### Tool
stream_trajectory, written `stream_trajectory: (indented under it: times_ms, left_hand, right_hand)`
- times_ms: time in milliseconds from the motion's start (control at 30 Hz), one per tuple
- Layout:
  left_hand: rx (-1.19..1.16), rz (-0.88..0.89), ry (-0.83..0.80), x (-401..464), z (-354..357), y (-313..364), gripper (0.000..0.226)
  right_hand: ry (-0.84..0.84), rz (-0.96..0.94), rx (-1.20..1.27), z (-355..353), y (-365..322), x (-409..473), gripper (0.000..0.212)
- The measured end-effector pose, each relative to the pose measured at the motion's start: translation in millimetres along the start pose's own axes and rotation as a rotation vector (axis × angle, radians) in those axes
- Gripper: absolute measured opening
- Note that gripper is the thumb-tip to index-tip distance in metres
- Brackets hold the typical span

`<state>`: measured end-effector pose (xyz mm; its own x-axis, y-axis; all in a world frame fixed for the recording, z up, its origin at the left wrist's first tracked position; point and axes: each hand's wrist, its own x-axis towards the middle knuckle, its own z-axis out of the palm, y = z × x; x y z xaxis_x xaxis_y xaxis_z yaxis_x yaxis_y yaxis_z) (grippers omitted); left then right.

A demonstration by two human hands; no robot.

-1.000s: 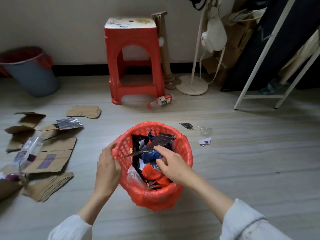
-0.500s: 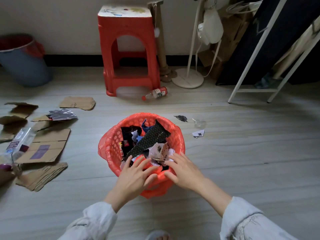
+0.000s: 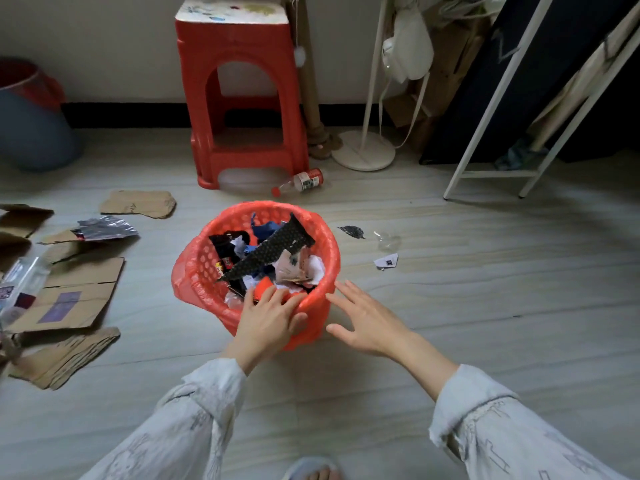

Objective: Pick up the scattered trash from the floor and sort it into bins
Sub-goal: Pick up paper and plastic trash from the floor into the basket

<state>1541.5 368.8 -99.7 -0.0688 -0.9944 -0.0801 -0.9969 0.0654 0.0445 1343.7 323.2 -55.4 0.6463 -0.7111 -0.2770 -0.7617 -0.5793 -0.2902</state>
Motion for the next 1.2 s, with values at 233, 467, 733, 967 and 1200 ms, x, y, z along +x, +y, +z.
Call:
stream_trajectory:
  times_ms: [233, 467, 733, 967, 1200]
  left_hand:
    - [-0.024, -0.128, -0.244, 8.2, -31.1, -31.0, 0.052]
    - [-0.178, 0.039, -0.164, -4.4, -111.6, -25.3, 0.047]
    - [-0.145, 0.327, -0.04, 5.4, -160.3, 5.8, 0.036]
    - [-0.062, 0.265, -0.191, 97.5, -107.9, 48.6, 0.04]
    - [-0.202, 0.057, -0.342, 215.6, 39.7, 81.9, 0.053]
  right_hand:
    - [-0.07, 0.203, -0.009, -42.5, -9.4, -32.3, 0.059]
    - [0.101, 0.388, 0.245, -82.8, -37.4, -66.4, 0.057]
    - [0.147, 0.413, 0.099, -125.9, -21.8, -82.1, 0.054]
    - [0.112, 0.421, 0.104, -107.3, 74.5, -27.2, 0.052]
    - [0.099, 0.493, 0.2, 8.9, 200.0, 74.4, 0.049]
